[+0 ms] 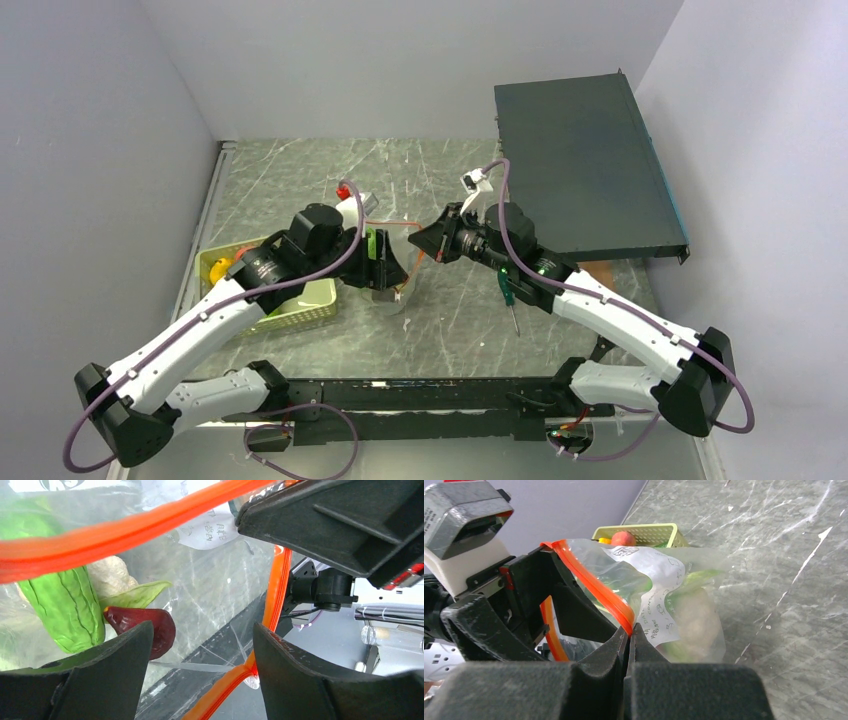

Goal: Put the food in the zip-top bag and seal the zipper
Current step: Place the fake fruit in the zipper food storage bag, then pick up the fake fruit from the bin.

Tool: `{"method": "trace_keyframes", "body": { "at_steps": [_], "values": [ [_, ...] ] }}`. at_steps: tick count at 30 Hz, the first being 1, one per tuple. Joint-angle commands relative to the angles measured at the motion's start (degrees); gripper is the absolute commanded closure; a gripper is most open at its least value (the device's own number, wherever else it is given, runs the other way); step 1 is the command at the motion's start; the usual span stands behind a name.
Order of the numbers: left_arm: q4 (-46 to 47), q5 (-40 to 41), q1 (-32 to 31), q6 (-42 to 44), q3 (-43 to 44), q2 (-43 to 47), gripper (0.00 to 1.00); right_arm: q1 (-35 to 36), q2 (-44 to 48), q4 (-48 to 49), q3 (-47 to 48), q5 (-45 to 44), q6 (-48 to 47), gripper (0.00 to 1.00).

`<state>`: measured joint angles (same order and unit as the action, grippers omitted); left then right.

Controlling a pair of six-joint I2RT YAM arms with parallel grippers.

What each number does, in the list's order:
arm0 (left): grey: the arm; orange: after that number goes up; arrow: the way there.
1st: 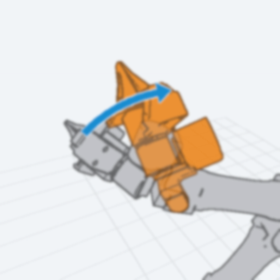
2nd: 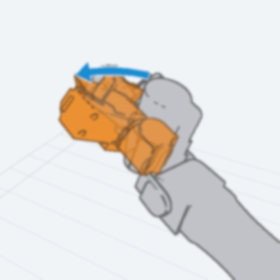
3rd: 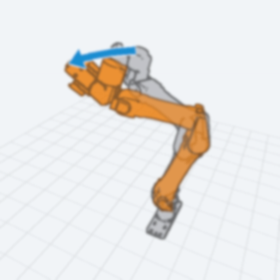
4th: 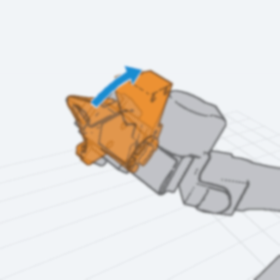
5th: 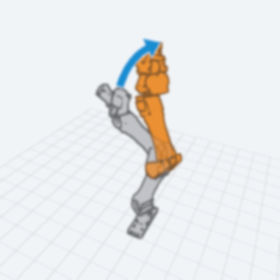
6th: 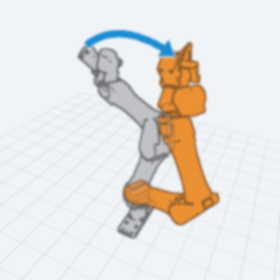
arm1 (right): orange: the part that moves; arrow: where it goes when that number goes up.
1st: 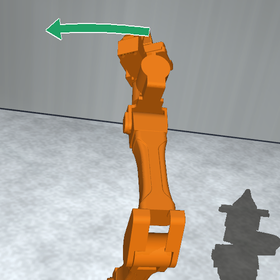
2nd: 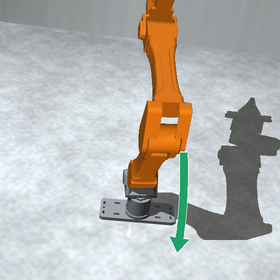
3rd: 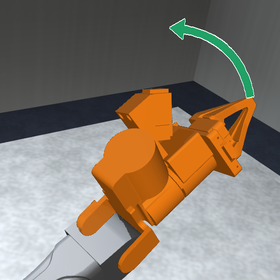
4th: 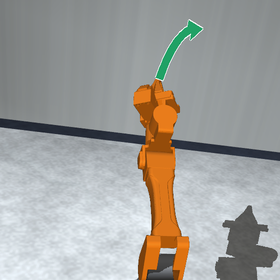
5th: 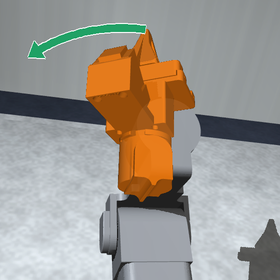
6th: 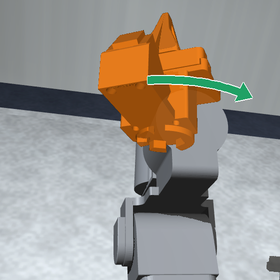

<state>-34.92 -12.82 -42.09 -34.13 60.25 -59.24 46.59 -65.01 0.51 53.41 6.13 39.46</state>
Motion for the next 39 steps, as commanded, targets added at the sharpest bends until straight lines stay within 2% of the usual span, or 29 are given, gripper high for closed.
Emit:
{"method": "trace_keyframes", "body": {
  "at_steps": [1,8,14,17,21,24,28,33,36,39],
  "values": [
    [2.31,1.72,-0.02,-0.48,0.36,2.98,0.22,-0.32,2.11,3.89,0.18,-0.42,0.1,1.0],
    [2.27,1.19,-0.02,-1.01,1.48,2.63,0.2,-0.07,0.93,2.23,1.17,-0.71,-1.12,1.0],
    [1.36,2.16,-0.04,-1.16,3.59,-0.69,0.13,6.36,-2.68,-4.24,7.52,-8.19,-7.35,1.0],
    [1.9,3.79,-0.05,-2.13,5.34,-2.13,0.17,9.05,-4.4,-7.25,10.45,-11.77,-8.82,1.0],
    [9.2,7.44,-0.01,-1.49,3.53,0.28,0.23,10.05,-5.52,-6.3,10.78,-10.65,-9.91,1.0],
    [12.5,6.26,-0.07,-1.35,3.65,2.03,0.3,10.01,-5.35,-6.94,11.2,-12.01,-9.84,1.0],
    [13.99,5.1,0.0,1.01,1.99,6.13,0.29,9.85,-4.48,-7.27,10.5,-14.23,-10.24,1.0],
    [6.79,7.09,0.0,6.03,1.26,12.97,0.19,8.77,-3.28,-7.3,9.65,-16.77,-11.16,1.0],
    [-1.21,13.61,-0.01,8.57,2.91,16.88,0.18,7.81,-2.98,-7.74,9.74,-16.44,-11.58,1.0],
    [-9.37,26.15,-0.02,7.21,3.78,20.02,0.14,7.15,-2.08,-6.45,8.54,-17.6,-12.17,1.0]
  ]
}}
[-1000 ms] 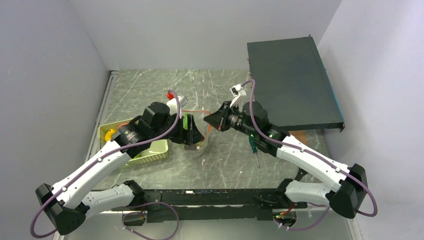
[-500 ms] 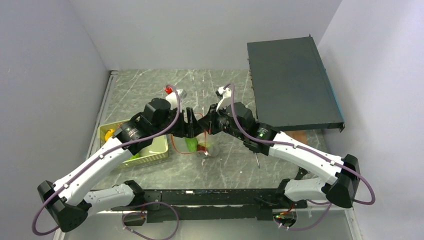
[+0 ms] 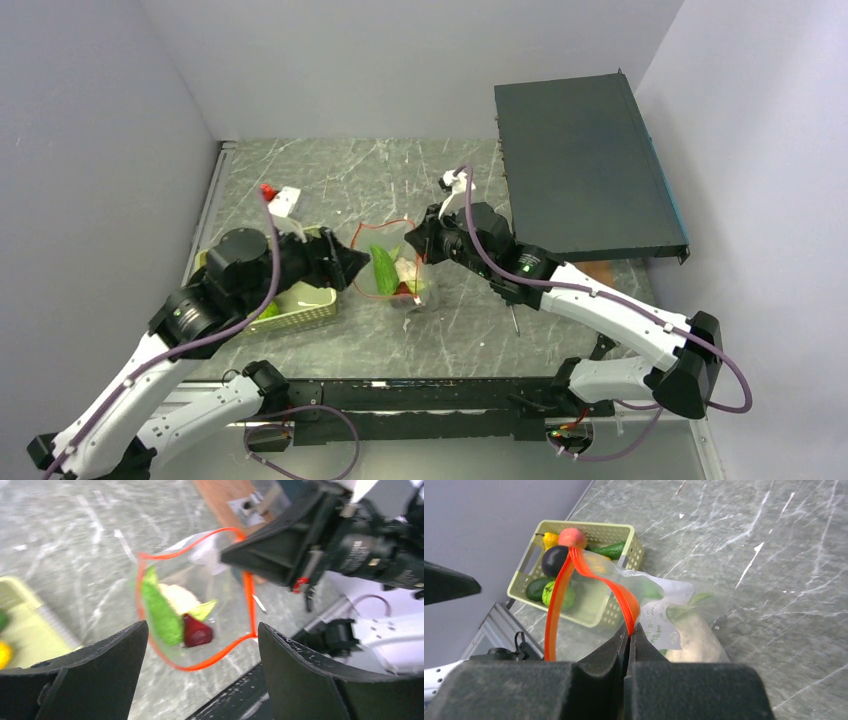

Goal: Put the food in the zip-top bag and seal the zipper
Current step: Pick up the fake fruit from the bin.

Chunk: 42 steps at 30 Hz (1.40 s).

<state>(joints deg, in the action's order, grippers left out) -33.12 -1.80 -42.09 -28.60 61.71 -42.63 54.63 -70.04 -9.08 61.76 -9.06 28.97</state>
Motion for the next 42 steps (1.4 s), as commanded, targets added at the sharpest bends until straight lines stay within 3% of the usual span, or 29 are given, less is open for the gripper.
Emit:
{"method": "trace_keyframes", "body": {
  "at_steps": [1,7,11,14,20,25,36,42],
  "values": [
    [-13.73,19.42,0.03,0.14,2.34,4.0,0.12,-1.28,3.16,3.48,-0.09,-2.2,-1.57,1.0],
    [-25.71,38.08,0.07,-12.02,-1.39,4.61,0.01,-2.26,4.63,4.32,-1.8,-1.31,-1.71,1.0],
    [-25.74,40.77,2.33,-12.88,-4.1,2.71,0.0,-2.68,5.01,3.42,-1.53,-0.04,-1.29,1.0],
    [-23.84,39.42,9.07,-9.26,-4.84,0.21,0.0,-2.65,5.81,4.01,-2.58,0.18,-1.09,1.0],
    [-16.56,24.24,35.02,0.66,-4.61,-4.58,0.0,-2.71,6.55,4.1,-2.68,1.51,-0.39,1.0],
    [-13.2,17.46,48.44,1.47,-4.25,-11.31,0.0,-2.63,6.33,3.99,-2.48,1.89,0.34,1.0],
    [-10.89,23.26,58.36,1.56,2.64,-30.24,0.0,-2.67,3.95,4.93,-1.95,4.18,1.31,1.0],
    [-8.61,23.08,59.34,3.92,1.96,-36.25,0.05,-2.69,1.72,3.87,-0.12,5.38,1.17,1.0]
  ]
}}
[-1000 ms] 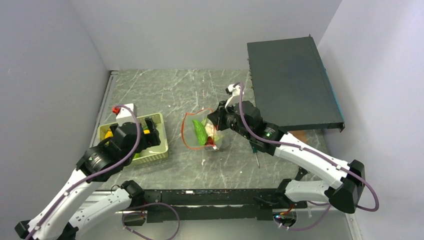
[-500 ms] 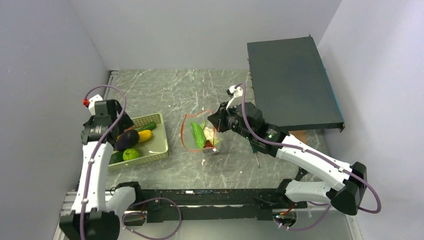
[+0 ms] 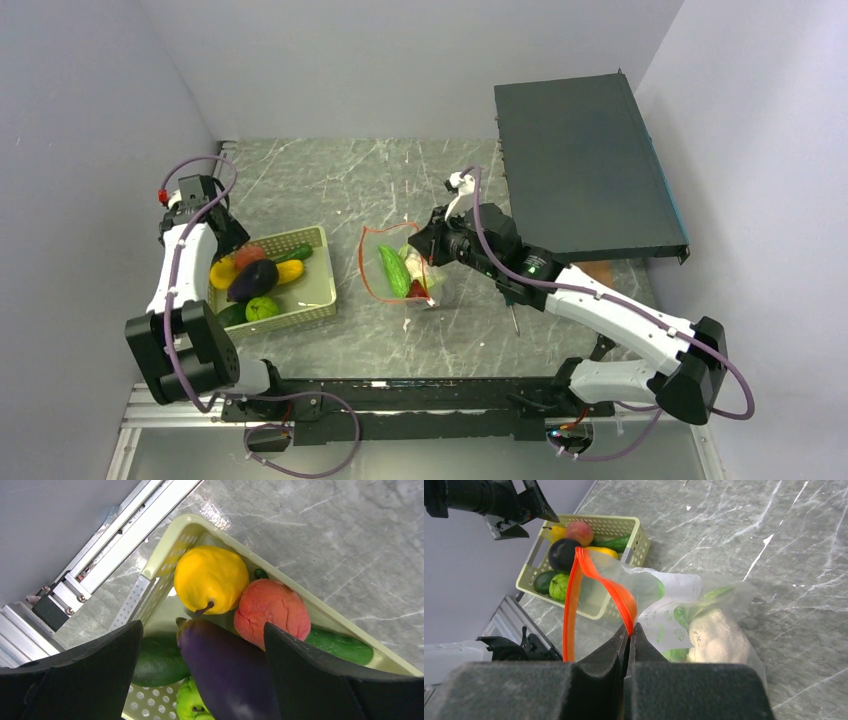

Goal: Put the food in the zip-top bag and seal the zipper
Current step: Pick up the fake fruit from the bin.

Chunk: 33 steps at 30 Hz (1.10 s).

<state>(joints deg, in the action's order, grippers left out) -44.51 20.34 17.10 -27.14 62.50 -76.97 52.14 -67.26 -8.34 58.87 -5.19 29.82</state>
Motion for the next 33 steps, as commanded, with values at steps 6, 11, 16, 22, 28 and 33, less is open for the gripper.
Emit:
{"method": "trace_keyframes", "body": {
  "at_steps": [6,11,16,22,28,33],
  "values": [
    [5.18,-0.11,0.89,2.4,-0.76,-3.09,0.09,-0.17,-1.79,3.18,3.51,1.11,-0.05,1.0],
    [4.36,-2.47,1.32,3.04,0.79,-7.4,0.19,-0.22,-2.02,3.6,3.07,0.91,0.05,1.0],
    [6.59,-6.35,2.99,2.84,0.74,-8.74,0.36,-0.27,-2.42,3.63,2.9,0.96,-0.06,1.0],
    [5.48,-8.18,3.75,2.93,2.01,-10.8,0.48,-0.24,-2.89,4.76,2.68,2.61,0.84,1.0],
    [5.67,-6.21,3.78,2.36,1.14,-9.74,0.4,-0.28,-2.53,4.07,3.13,2.57,0.53,1.0],
    [5.86,-6.34,3.81,2.61,0.66,-10.06,0.4,-0.26,-1.53,4.23,2.45,2.02,0.57,1.0]
  ]
}}
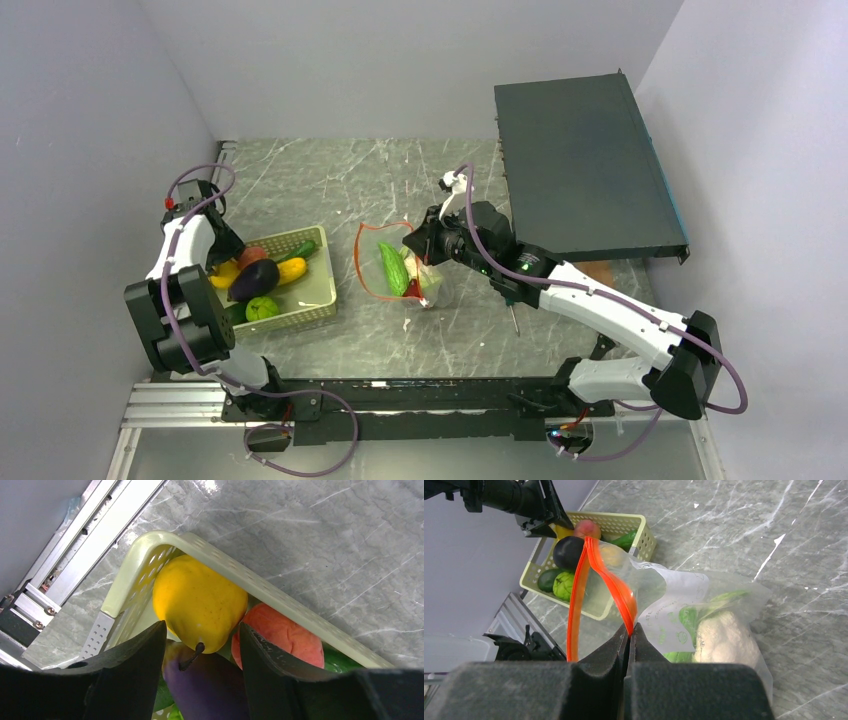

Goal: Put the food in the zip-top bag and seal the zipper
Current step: Pick up the fake fruit from the bin.

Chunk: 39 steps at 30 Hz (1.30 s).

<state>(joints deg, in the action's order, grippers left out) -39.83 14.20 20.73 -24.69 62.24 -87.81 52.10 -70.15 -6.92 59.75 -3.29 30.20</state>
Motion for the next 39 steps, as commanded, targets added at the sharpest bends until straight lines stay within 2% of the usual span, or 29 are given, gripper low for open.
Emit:
{"method": "trace_keyframes", "body": {
  "at_steps": [1,5,16,23,26,31,39],
  "values": [
    [0.98,-0.26,0.19,0.12,1.06,0.52,0.41,-0.24,1.37,2.82,1.63,0.32,0.21,1.0],
    [0.67,1.34,0.17,-0.34,1.37,1.17,0.48,-0.24,1.66,2.46,1.8,0.47,-0.05,1.0],
    [1.91,3.11,0.12,-0.45,-1.6,6.31,0.76,-0.22,3.33,2.43,1.08,0.0,0.55,1.0],
    [2.89,3.67,0.03,-0.48,-3.34,11.05,0.88,-0.24,4.52,2.45,0.66,-0.09,1.04,1.0],
    [3.97,2.77,0.1,0.05,-4.18,13.97,0.99,-0.21,4.34,2.44,0.87,0.62,1.03,1.0],
    [6.12,1.23,-0.54,1.48,-5.99,19.6,1.0,-0.24,3.82,2.27,0.97,0.41,0.92,1.0],
    [13.9,-7.91,-3.61,8.01,-11.35,31.26,1.0,-0.17,3.95,3.6,-0.42,0.27,1.3,1.0]
  ]
}}
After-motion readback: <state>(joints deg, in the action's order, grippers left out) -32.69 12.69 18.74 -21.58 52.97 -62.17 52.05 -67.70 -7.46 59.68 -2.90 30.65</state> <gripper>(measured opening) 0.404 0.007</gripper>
